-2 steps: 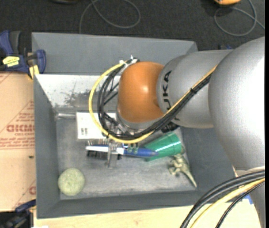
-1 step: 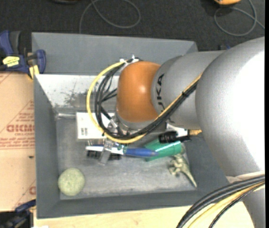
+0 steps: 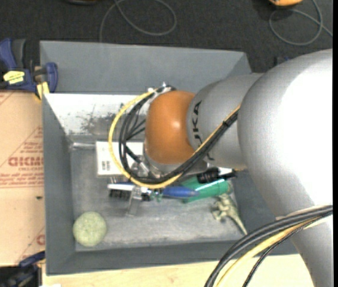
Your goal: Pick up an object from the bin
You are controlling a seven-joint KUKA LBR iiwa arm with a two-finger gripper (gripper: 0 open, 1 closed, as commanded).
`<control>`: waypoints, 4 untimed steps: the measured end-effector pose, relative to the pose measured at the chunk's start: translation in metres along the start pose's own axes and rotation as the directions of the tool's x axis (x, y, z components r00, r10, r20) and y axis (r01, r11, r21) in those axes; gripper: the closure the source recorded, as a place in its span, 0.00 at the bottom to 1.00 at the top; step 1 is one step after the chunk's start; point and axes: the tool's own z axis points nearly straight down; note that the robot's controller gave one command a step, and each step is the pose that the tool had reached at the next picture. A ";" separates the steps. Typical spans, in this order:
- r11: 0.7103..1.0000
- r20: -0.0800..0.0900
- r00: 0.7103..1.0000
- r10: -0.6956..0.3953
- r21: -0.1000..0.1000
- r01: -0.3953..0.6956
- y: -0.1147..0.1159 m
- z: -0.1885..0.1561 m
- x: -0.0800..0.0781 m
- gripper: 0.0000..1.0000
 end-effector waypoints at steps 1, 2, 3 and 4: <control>0.970 -0.001 0.970 0.244 -0.002 -0.244 -0.003 0.017 0.004 1.00; 0.970 -0.001 0.970 0.244 -0.002 -0.244 -0.003 0.017 0.004 1.00; 0.970 -0.004 0.970 0.244 0.001 -0.244 -0.004 0.013 0.005 1.00; 0.970 -0.008 0.970 0.243 0.006 -0.243 -0.005 -0.006 0.007 1.00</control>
Offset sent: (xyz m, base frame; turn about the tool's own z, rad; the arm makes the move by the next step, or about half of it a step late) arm 0.0000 0.0000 0.0000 0.0000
